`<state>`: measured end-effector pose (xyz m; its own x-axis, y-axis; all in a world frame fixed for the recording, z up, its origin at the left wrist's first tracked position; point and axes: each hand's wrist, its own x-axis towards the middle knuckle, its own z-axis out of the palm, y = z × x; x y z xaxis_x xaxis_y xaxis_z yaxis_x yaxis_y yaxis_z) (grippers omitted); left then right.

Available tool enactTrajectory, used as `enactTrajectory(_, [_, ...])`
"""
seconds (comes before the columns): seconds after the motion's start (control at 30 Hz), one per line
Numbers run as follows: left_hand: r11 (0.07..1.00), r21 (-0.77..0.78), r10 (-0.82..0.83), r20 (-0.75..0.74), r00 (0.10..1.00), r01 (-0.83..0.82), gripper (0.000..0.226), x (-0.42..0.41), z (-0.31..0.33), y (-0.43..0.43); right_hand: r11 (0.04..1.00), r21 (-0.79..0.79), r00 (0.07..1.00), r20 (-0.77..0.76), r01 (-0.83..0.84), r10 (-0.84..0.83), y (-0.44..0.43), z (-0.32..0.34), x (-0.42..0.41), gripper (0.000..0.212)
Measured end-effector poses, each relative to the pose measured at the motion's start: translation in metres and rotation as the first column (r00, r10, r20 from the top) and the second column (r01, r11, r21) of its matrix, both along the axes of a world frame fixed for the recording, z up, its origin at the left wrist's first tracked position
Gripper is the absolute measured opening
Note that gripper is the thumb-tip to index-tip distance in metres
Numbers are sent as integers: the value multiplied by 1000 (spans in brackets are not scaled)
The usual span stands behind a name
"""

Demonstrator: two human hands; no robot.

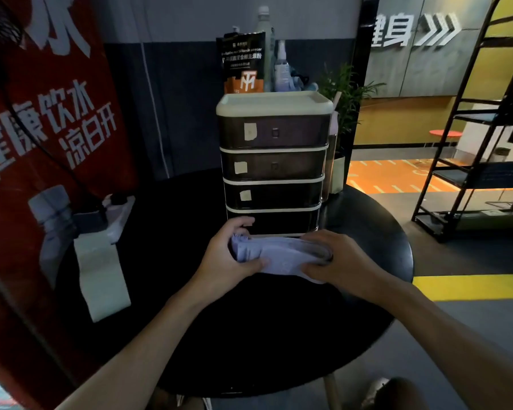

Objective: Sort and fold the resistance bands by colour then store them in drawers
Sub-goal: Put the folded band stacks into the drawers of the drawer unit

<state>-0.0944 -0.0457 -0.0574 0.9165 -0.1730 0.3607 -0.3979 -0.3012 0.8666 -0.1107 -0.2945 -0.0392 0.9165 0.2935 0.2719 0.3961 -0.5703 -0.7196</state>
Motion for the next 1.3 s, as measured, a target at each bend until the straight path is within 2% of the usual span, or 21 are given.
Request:
enactTrajectory(0.07, [998, 64, -11, -33, 999, 13, 66, -1, -14, -2, 997, -81, 1000, 1, -8, 8, -3, -7, 0, 32])
enactTrajectory(0.2, [988, 152, -27, -20, 999, 29, 62, 1, -22, 1, 996, -76, 999, 6, 45, -44, -6, -25, 7, 70])
enactTrajectory(0.33, [985, 156, -75, -16, 997, 77, 72, 3, -25, 4, 997, 8, 992, 96, 80, -80, -4, -44, 1, 71])
enactTrajectory(0.5, [984, 134, -113, -55, 992, 119, 83, 1, -25, 3, 996, -80, 995, 96, 45, -38, 4, -51, 2, 88])
enactTrajectory(0.63, [985, 145, -88, -63, 994, 96, 81, -4, -20, 5, 989, 144, 999, -33, 21, -16, 7, -47, 4, 98])
enactTrajectory(0.73, [987, 138, -78, -70, 994, 87, 79, -6, -18, 10, 976, 214, 998, -56, 34, -22, 6, -45, 4, 104])
enactTrajectory(0.9, [986, 113, -115, -86, 990, 124, 79, -7, -19, 10, 970, 242, 998, -66, 17, -1, 5, -42, 0, 97])
enactTrajectory(1.07, [986, 112, -110, -101, 989, 122, 89, -8, -17, 5, 969, 232, 996, -51, 82, -72, 12, -42, 4, 92])
enactTrajectory(1.2, [974, 222, -45, 47, 998, 33, 65, -5, -21, 3, 967, 247, 997, -65, 64, -50, 13, -41, 3, 93])
enactTrajectory(1.3, [969, 248, -19, 81, 997, -2, 54, -2, -26, 6, 971, 236, 999, -27, 44, -38, 12, -41, 0, 82])
